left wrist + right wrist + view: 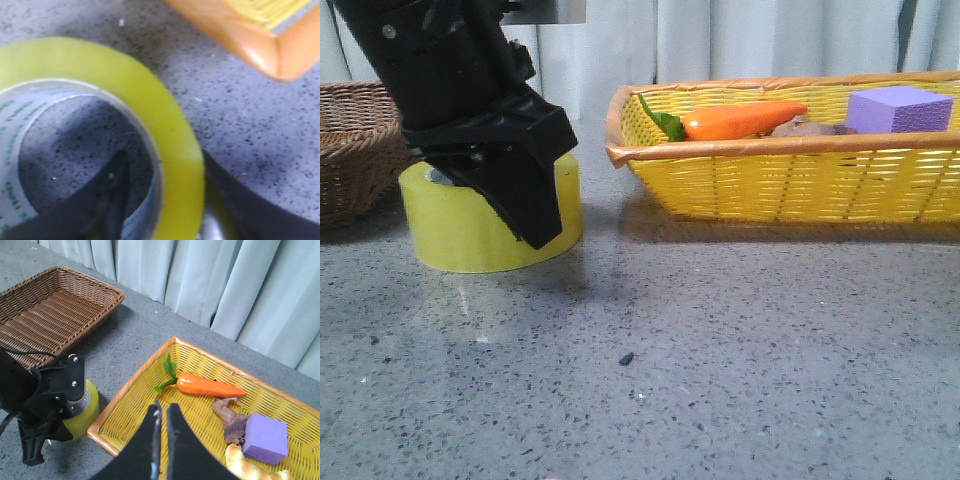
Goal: Transfer tape with both arms
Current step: 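Lower the left gripper onto the tape roll and grip its rim, then lift the tape roll with the left gripper and lower it into the brown basket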
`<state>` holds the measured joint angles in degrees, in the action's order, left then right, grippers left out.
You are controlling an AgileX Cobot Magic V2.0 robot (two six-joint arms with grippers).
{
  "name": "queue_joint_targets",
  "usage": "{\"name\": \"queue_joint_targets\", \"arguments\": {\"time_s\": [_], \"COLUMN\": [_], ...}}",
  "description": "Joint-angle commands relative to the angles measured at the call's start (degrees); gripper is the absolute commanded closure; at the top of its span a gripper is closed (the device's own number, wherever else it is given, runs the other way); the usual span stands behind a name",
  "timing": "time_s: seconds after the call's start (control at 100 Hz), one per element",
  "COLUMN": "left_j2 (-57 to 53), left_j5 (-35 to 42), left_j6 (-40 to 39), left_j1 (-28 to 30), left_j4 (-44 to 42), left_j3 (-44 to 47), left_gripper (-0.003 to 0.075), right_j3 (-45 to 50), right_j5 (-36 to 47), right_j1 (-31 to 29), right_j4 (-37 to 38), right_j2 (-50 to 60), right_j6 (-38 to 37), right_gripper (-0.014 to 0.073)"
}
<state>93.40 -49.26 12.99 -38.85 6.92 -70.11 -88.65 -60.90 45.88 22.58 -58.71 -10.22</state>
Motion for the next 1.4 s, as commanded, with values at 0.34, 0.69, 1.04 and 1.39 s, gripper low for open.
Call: {"name": "queue_joint_targets", "arguments": {"time_s": [0.34, 0.69, 1.04, 1.39], "left_j2": [-2.1, -2.2, -4.0, 0.6], "left_j5": [-5.6, -15.5, -16.4, -15.4], "left_j6": [0.0, -0.1, -0.1, 0.4], "left_j1": [-0.3, 5.2, 23.9, 31.7], "left_j4": [0.1, -7.4, -6.2, -1.0], "left_j3": [-12.8, -29.7, -31.0, -30.8], "left_gripper": [0.0627, 0.0627, 0.0627, 0.0625], "right_j3": [-1.2, -1.2, -1.2, -1.2], "right_j5": [4.0, 4.7, 4.7, 5.0], "right_j1": [-0.3, -0.3, -0.3, -0.3], "right_j4": [2.3, 2.3, 2.3, 2.3], "right_j2": [0.7, 0.7, 0.7, 0.7], "right_j6": [-0.1, -0.1, -0.1, -0.2], "right_gripper": [0.0659, 0.0659, 0.0659, 0.0659]}}
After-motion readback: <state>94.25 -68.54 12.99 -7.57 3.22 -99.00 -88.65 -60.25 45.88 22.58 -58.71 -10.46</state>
